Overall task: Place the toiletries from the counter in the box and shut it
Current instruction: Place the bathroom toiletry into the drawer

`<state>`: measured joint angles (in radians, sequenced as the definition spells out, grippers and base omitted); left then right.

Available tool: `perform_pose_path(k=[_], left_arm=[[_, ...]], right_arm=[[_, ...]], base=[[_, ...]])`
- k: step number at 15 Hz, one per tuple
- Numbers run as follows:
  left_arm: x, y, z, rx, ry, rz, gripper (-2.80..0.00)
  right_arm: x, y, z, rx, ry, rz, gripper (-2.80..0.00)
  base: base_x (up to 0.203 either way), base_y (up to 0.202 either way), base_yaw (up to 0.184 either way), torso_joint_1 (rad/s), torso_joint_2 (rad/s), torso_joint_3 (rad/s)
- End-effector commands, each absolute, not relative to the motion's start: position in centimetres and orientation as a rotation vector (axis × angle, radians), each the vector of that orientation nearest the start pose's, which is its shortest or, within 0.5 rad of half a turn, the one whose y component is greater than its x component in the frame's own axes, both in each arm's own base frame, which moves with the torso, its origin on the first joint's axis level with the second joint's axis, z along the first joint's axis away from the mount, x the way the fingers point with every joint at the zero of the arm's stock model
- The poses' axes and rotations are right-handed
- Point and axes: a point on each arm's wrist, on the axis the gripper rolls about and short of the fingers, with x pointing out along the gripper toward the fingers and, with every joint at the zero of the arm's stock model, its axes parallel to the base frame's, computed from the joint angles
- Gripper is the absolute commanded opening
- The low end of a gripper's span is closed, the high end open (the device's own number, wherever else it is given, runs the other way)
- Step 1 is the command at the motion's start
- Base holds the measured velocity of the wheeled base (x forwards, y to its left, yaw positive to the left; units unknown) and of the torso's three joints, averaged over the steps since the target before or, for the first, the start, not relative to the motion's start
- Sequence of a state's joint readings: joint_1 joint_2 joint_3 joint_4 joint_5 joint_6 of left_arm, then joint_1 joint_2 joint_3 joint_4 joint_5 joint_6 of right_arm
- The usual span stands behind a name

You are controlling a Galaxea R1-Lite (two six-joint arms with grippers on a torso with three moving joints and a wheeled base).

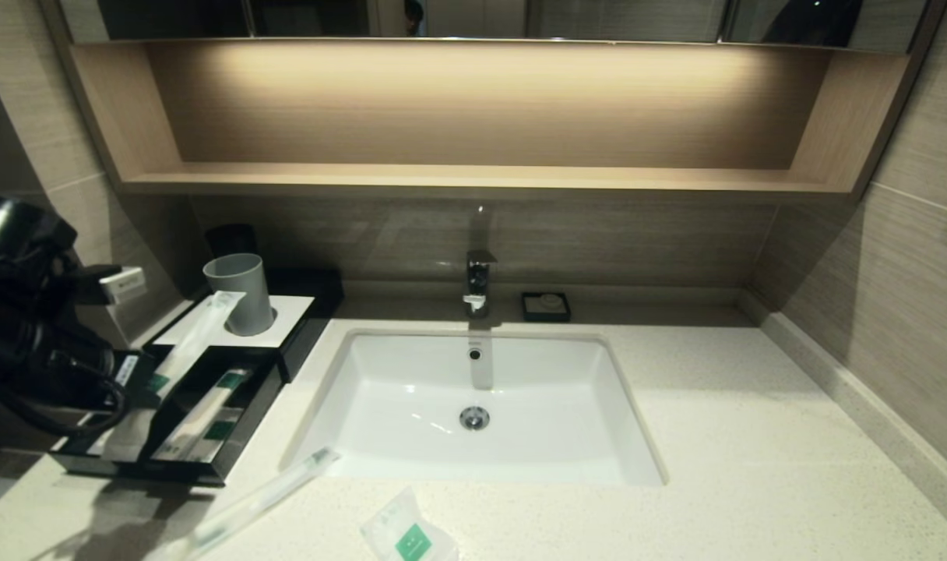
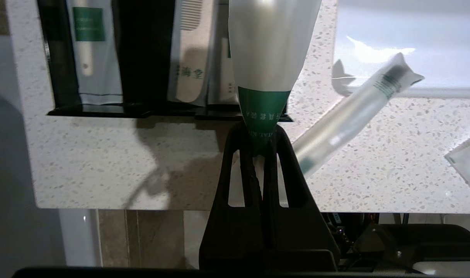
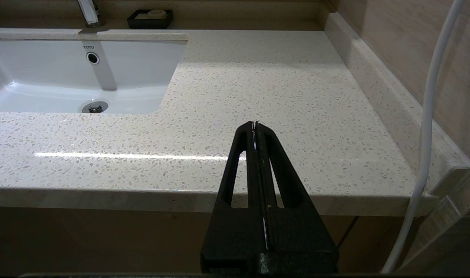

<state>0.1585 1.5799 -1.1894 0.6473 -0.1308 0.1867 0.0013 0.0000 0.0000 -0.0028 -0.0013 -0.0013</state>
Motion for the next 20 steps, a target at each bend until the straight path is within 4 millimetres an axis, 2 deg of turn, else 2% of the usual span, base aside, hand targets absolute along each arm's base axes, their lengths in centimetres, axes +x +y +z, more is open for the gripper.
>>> perform_pose_path(k=[1, 6, 12, 15, 20], left_arm=[[25.3, 5.1, 22.3, 0.012, 1.049, -0.019, -2.8], [27.9, 8.1, 21.9, 0.023, 1.142, 0.066, -2.8], [29.3, 11.5, 21.5, 0.068, 1.268, 0.118, -2.8], [29.6, 12.1, 21.5, 0.087, 1.335, 0.101, -2.8], [30.8, 12.6, 20.4, 0.079, 1.418, 0.066, -2.8]], right_arm=[[-2.3, 0.0, 7.6, -0.002, -0.005, 0.0, -2.8], [-2.3, 0.0, 7.6, -0.002, -0.003, 0.0, -2.8], [-2.3, 0.0, 7.5, -0.002, -0.002, 0.0, -2.8], [-2.3, 0.0, 7.5, -0.002, -0.003, 0.0, -2.8], [-2.3, 0.0, 7.5, -0.002, -0.003, 0.0, -2.8]], base=[[0.0, 0.0, 0.0, 0.0, 0.0, 0.0], [0.0, 0.0, 0.0, 0.0, 0.0, 0.0], [0.0, 0.0, 0.0, 0.0, 0.0, 0.0], [0.0, 0.0, 0.0, 0.0, 0.0, 0.0], [0.0, 0.0, 0.0, 0.0, 0.0, 0.0]])
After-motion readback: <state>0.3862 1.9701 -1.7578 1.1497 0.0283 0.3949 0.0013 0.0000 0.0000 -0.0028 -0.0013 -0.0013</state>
